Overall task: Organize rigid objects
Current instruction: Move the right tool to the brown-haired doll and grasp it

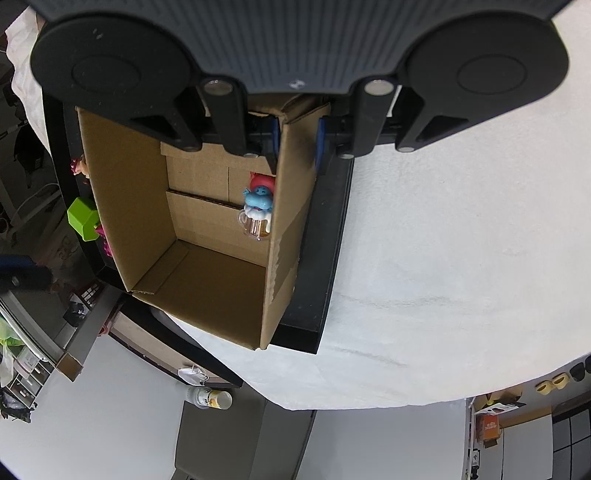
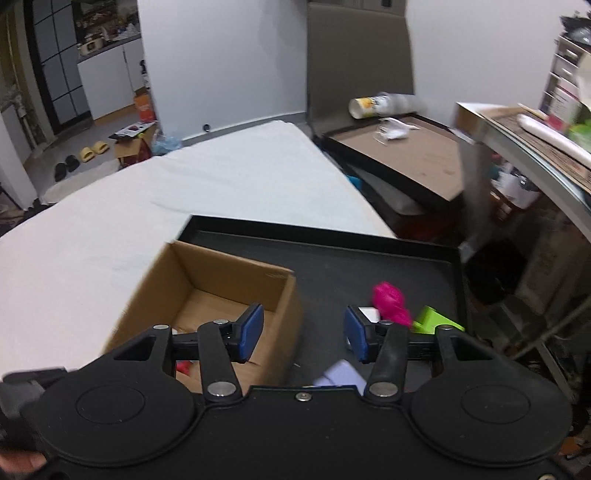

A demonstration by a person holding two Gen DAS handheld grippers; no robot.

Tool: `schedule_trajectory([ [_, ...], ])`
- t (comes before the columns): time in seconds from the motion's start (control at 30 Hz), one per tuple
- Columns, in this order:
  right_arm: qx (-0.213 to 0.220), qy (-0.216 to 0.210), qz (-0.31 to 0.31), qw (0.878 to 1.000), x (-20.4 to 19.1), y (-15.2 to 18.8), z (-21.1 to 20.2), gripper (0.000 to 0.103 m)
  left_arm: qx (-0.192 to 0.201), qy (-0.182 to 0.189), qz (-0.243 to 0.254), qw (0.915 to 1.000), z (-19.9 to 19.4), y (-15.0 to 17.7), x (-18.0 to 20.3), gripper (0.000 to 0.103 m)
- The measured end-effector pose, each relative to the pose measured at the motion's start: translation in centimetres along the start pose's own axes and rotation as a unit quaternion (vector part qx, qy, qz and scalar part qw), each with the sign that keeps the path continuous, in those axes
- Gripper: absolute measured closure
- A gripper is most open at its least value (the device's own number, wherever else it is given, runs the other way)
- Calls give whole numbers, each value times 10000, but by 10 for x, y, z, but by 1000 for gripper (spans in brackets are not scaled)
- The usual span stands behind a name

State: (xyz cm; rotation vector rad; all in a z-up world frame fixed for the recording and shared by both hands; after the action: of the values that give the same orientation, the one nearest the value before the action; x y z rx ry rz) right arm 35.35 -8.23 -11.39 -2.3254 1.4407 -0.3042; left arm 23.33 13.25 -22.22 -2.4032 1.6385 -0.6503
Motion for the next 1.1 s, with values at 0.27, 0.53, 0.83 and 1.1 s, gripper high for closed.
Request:
schedule_trajectory([
  [0.27,-37,-101,275,9996,40,20,-7,43,-6,-97,-10,10000,1,0,1,86],
  [0.53,-204,-250,480,9983,68,41,-1,39,-56,-140,-72,9999,2,1,1,86],
  [0.83,-308,-373,858,9951,95,66,27,39,-58,-264,-61,9996,1,2,6,86],
  [1.1,-634,-593,1211,9888,110,81,62,39,-67,-296,-66,9995,2,2,7,86],
])
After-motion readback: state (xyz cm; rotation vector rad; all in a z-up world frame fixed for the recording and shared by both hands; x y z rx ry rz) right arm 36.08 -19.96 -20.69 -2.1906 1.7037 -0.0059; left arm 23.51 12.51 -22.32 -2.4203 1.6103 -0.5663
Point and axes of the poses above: each gripper's, at about its wrist camera, not at the fingertips, and z roughly the way its jaws point, x to its right, y to its underside, the point moved 5 cm from there along z, roughly the way its jaws point, and after that the axes turned 14 degrees about -x, right-handed, at the moved point
